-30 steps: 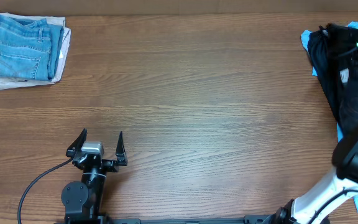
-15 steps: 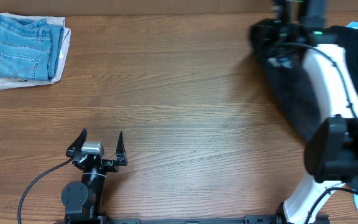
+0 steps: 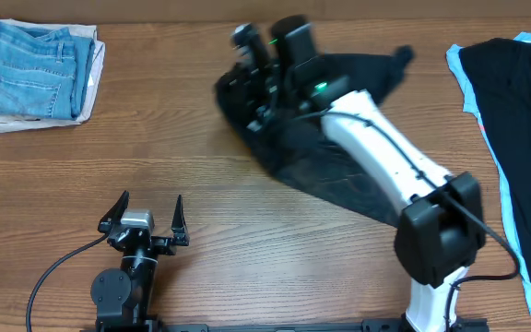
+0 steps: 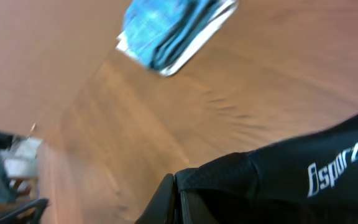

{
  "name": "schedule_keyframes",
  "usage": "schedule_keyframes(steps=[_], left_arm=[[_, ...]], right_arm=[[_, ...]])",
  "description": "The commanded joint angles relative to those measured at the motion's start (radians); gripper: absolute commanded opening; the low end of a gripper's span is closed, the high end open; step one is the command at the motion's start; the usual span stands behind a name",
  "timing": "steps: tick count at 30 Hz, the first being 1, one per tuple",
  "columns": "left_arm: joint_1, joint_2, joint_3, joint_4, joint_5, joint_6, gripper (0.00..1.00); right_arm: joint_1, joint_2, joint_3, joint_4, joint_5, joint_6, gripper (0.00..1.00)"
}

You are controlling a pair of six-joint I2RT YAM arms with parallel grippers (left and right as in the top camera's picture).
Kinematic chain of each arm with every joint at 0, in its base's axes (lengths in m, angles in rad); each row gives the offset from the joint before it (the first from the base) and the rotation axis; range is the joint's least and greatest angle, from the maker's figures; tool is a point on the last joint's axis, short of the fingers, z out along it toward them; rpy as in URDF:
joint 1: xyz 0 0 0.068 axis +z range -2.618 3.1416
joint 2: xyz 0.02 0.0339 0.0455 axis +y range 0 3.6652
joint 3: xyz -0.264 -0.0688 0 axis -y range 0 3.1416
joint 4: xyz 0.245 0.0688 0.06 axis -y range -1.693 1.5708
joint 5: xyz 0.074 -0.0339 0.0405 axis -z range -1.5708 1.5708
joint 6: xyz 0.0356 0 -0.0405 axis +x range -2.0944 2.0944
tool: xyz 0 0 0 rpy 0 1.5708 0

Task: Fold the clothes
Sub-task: 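Drag the black jersey leftward onto the table center with the right gripper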

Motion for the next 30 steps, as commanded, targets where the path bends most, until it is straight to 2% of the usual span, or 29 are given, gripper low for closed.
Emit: schedule_keyframes(steps=[1, 3, 4, 5, 7, 8, 9, 10, 18, 23, 24, 25, 30], left_arm=[[0.005, -0.011, -0.005, -0.001, -0.007, 0.026, 1.00], [0.005, -0.011, -0.005, -0.001, -0.007, 0.026, 1.00], [0.005, -0.011, -0.005, -0.001, -0.007, 0.026, 1.00], [0.005, -0.011, -0.005, -0.001, -0.007, 0.026, 1.00], [0.005, -0.011, -0.005, -0.001, -0.007, 0.026, 1.00], [0.005, -0.011, -0.005, -0.001, -0.007, 0.026, 1.00], [0.005, -0.011, -0.005, -0.001, -0.007, 0.026, 1.00], [0.005, -0.011, -0.005, -0.001, -0.007, 0.026, 1.00], [0.005, -0.011, -0.005, -0.001, -0.007, 0.026, 1.00], [0.005, -0.011, -0.005, -0.001, -0.007, 0.026, 1.00], [0.005, -0.011, -0.005, -0.001, -0.007, 0.026, 1.00], [0.005, -0.011, -0.005, -0.001, -0.007, 0.026, 1.00], [0.005, -0.011, -0.005, -0.001, -0.007, 0.026, 1.00]], right_arm=[[0.048, 0.003, 0.010, 0.018, 0.082, 0.024, 0.05], [0.058, 0.003, 0.011, 0.017, 0.115, 0.024, 0.11], [0.058, -0.001, 0.014, 0.011, 0.124, 0.024, 0.25], [0.050, -0.004, 0.023, -0.002, 0.135, 0.024, 0.48], [0.026, -0.014, 0.047, -0.043, 0.142, 0.024, 0.49], [0.009, -0.023, 0.063, -0.074, 0.142, 0.024, 0.55], [-0.010, -0.031, 0.084, -0.109, 0.142, 0.024, 0.73], [-0.031, -0.043, 0.108, -0.151, 0.146, 0.024, 1.00], [-0.208, -0.179, 0.302, -0.599, 0.440, 0.023, 1.00], [-0.298, -0.270, 0.313, -0.761, 0.353, 0.016, 1.00], [-0.317, -0.277, 0.313, -0.829, 0.376, 0.014, 0.95], [-0.330, -0.277, 0.313, -0.880, 0.393, 0.034, 0.88], [-0.391, -0.276, 0.295, -1.123, 0.592, 0.296, 0.88]])
